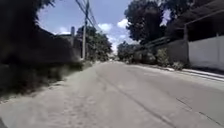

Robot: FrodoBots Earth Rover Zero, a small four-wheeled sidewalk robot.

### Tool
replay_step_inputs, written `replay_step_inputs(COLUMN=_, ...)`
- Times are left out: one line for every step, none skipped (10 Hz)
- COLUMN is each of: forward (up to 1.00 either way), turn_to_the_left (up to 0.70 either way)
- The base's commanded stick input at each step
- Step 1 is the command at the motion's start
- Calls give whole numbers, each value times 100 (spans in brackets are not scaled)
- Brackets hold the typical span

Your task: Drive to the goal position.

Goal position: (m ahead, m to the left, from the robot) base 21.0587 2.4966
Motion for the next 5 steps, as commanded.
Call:
replay_step_inputs(forward=100, turn_to_the_left=0)
replay_step_inputs(forward=100, turn_to_the_left=0)
replay_step_inputs(forward=100, turn_to_the_left=0)
replay_step_inputs(forward=100, turn_to_the_left=0)
replay_step_inputs(forward=100, turn_to_the_left=0)
